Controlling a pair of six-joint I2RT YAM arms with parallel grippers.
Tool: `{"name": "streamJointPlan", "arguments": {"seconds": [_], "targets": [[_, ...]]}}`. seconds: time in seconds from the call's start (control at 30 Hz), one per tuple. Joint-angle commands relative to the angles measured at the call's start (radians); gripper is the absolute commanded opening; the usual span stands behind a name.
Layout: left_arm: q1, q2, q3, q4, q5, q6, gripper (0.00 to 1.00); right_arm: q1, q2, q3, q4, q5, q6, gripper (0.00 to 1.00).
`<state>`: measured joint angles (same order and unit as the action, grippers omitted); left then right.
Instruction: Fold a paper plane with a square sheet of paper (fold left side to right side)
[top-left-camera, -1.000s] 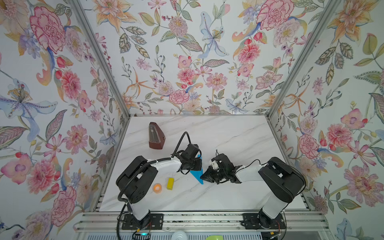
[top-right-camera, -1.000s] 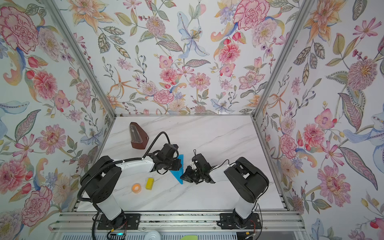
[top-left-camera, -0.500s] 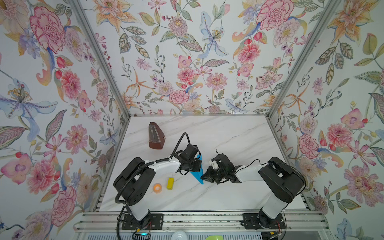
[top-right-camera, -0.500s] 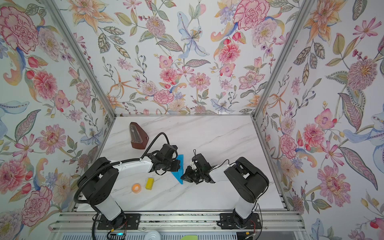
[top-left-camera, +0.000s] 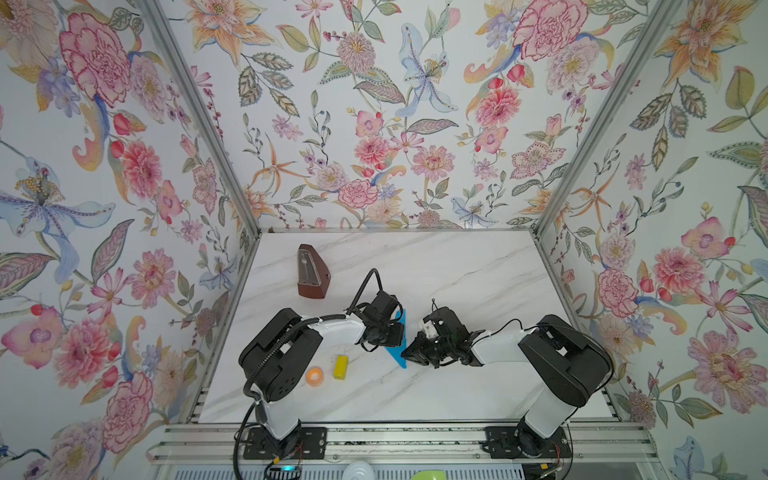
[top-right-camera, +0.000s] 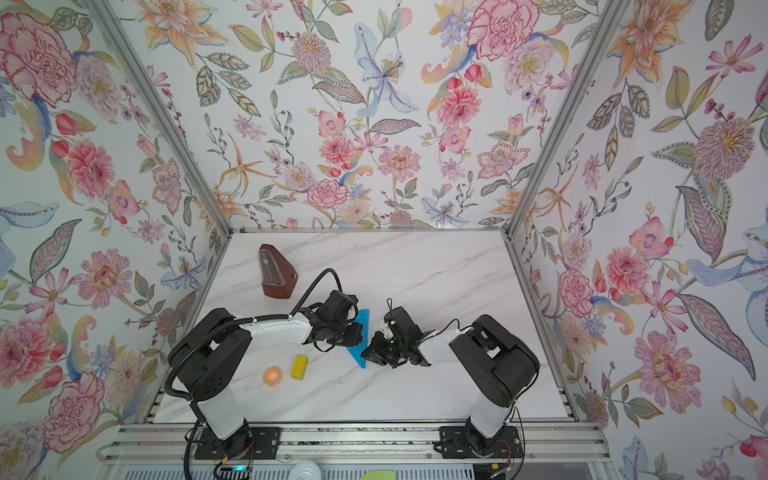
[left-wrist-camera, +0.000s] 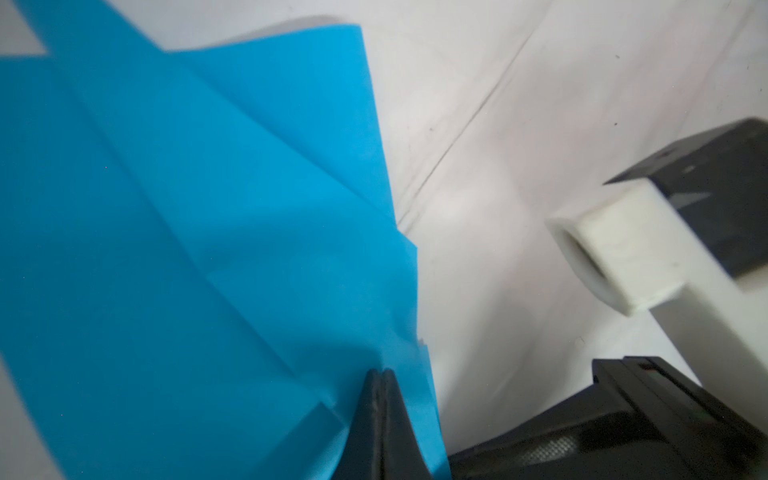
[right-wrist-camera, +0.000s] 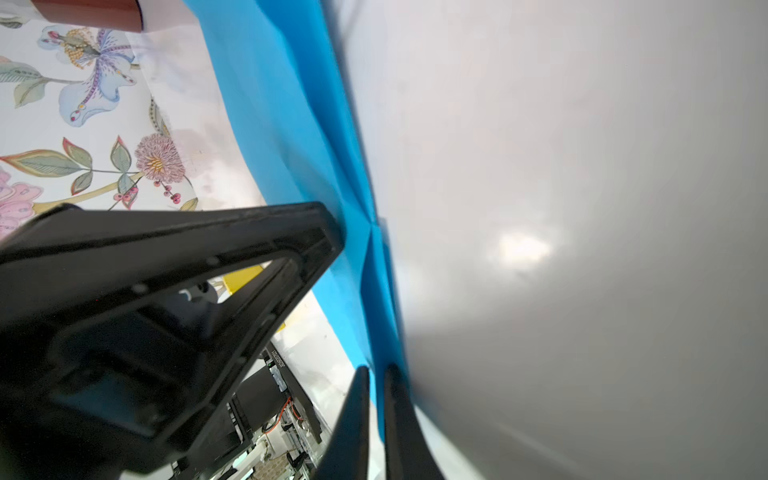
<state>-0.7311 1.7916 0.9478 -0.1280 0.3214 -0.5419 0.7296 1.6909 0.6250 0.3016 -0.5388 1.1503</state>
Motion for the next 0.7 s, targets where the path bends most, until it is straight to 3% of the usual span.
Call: {"name": "streamJointPlan", "arguments": {"seconds": [0.0, 0.2, 0.4, 0.67], "targets": [[0.008, 0.043, -0.009, -0.041, -0.035, 0.017, 0.0, -0.007, -0.07, 0.031, -0.123, 0.062, -0.039, 0.16], [0.009, 0.046, -0.012, -0.031, -0.029, 0.014, 0.0, -0.037, -0.104, 0.07, -0.138, 0.036, -0.06, 0.16], [0.009, 0.049, -0.016, -0.029, -0.033, 0.011, 0.0, -0.042, -0.011, 0.125, -0.069, -0.025, -0.049, 0.05], [0.01, 0.055, -0.011, -0.035, -0.039, 0.013, 0.0, -0.044, 0.086, 0.124, 0.015, -0.057, -0.026, 0.01]]}}
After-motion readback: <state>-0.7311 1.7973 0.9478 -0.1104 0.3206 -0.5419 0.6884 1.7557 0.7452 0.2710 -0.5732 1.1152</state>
